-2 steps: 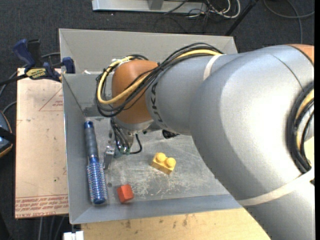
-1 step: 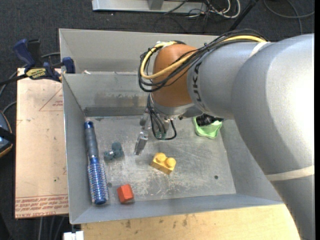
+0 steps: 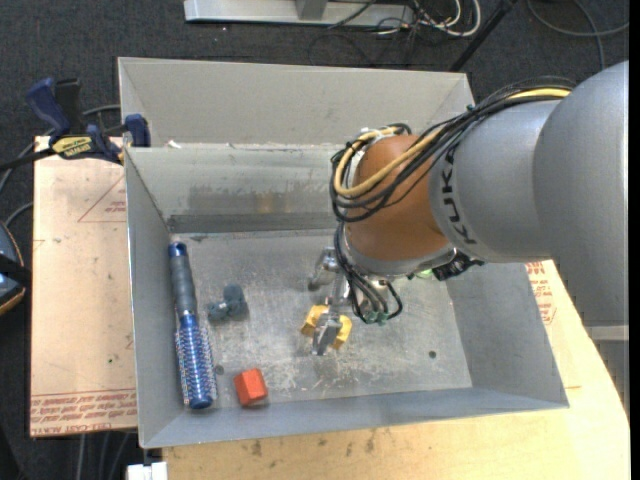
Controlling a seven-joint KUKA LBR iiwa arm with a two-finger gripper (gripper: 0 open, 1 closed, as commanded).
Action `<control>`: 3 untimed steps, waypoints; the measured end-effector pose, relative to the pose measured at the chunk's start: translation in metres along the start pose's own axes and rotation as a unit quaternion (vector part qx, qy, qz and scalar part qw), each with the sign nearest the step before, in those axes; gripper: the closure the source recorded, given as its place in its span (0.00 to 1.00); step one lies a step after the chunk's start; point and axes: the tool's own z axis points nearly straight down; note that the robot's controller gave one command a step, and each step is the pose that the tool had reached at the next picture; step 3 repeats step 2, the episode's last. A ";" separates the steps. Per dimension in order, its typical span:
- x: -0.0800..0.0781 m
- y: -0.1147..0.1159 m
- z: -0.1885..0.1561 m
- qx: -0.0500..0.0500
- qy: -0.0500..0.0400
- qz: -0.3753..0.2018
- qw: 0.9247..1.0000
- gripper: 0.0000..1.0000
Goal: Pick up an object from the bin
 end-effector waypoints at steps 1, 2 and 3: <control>-0.002 0.002 -0.003 -0.002 -0.004 -0.001 1.000 1.00; 0.004 -0.030 -0.134 -0.001 -0.006 -0.133 0.991 1.00; 0.004 -0.030 -0.134 -0.001 -0.006 -0.133 0.991 1.00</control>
Offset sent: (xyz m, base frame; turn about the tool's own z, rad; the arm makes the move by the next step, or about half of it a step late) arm 0.0000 0.0000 0.0000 0.0000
